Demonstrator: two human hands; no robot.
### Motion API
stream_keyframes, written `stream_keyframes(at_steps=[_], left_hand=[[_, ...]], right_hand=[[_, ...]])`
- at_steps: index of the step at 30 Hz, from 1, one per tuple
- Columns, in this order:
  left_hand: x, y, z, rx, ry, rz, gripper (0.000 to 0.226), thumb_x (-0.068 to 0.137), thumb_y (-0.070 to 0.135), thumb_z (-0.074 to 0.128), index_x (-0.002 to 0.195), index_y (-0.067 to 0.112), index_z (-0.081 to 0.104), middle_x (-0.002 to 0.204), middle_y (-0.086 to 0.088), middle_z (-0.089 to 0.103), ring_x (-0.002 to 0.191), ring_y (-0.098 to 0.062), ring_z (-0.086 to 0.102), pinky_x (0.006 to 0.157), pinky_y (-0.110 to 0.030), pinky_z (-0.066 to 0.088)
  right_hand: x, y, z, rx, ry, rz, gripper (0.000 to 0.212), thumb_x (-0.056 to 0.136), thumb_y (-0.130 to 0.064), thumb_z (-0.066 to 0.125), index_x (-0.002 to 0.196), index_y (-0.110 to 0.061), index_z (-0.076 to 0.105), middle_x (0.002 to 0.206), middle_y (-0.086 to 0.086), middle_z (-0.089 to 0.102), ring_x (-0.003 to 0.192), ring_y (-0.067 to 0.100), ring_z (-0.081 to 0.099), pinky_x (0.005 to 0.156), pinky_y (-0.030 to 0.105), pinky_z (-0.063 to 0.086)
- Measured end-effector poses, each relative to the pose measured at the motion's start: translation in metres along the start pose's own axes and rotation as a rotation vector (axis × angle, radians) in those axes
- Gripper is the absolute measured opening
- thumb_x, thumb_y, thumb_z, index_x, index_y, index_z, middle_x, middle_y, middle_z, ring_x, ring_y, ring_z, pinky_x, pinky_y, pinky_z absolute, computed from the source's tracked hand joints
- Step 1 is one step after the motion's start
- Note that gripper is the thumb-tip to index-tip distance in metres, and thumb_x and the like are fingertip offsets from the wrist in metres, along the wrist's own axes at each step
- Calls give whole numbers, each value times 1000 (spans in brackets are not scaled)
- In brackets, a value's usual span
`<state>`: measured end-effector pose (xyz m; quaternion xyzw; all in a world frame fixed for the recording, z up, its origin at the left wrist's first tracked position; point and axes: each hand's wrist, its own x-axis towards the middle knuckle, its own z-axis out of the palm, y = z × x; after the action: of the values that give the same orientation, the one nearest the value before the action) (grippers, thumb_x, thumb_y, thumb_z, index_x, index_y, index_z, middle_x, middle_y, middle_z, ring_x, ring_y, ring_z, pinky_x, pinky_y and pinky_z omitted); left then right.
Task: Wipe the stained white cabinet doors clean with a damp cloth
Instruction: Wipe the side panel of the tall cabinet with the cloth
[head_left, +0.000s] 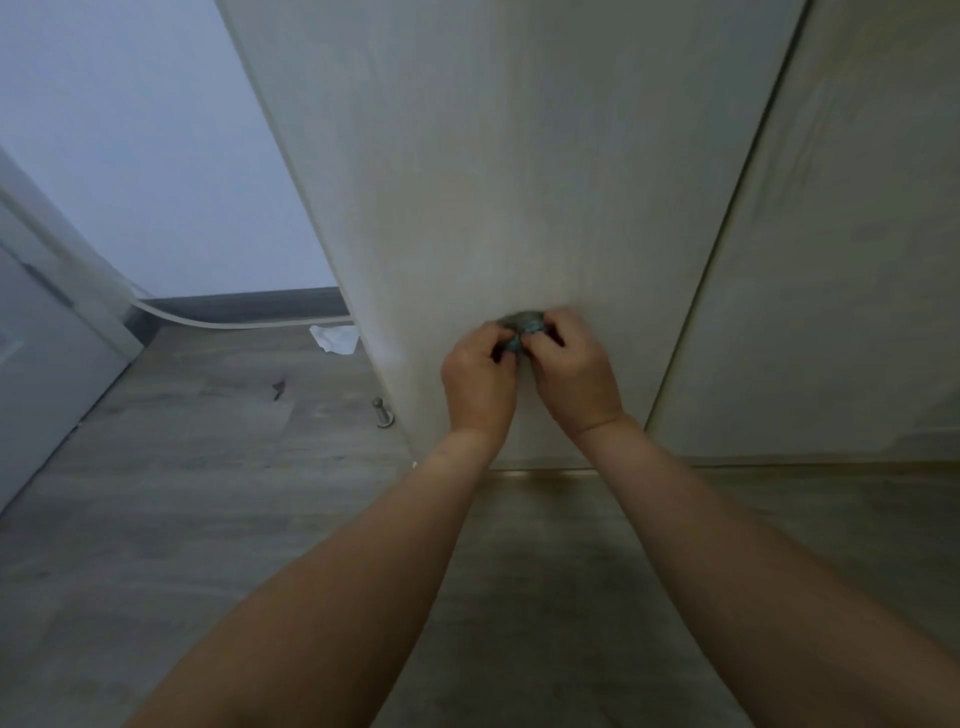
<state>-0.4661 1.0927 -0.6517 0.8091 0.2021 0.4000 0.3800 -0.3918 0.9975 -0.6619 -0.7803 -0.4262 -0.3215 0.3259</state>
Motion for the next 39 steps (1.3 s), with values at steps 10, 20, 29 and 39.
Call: stream_keyframes(at_steps=[10, 20, 29, 39], left_hand=[[23, 68, 22, -174, 151, 145, 24, 79, 3, 66, 99, 8, 78, 92, -6, 75, 85, -18, 70, 82, -28, 56], [-20, 46, 70, -281, -130, -230, 25, 77, -4, 67, 87, 15, 78, 81, 0, 75, 78, -19, 73, 76, -45, 62], [-28, 46, 108, -310, -197, -226, 23, 77, -4, 71, 96, 6, 79, 92, -6, 77, 85, -16, 74, 86, -41, 60], [-30, 50, 69, -120, 16, 23, 22, 85, 4, 67, 103, 10, 78, 95, -5, 75, 85, -13, 69, 82, -21, 54]], right_hand=[[41, 10, -53, 25, 340, 92, 13, 93, -2, 58, 90, 3, 69, 96, 19, 60, 84, 27, 57, 72, 28, 45], [-32, 51, -40, 63, 102, 251, 8, 87, -1, 58, 89, 1, 66, 97, 19, 54, 81, 31, 56, 66, 39, 53], [-51, 88, -45, 12, 206, 316, 6, 81, 4, 58, 80, 0, 62, 86, 19, 49, 71, 33, 53, 58, 41, 48], [-33, 48, -33, 119, 188, 306, 8, 85, 2, 62, 93, 2, 64, 100, 20, 53, 83, 25, 55, 73, 20, 40]])
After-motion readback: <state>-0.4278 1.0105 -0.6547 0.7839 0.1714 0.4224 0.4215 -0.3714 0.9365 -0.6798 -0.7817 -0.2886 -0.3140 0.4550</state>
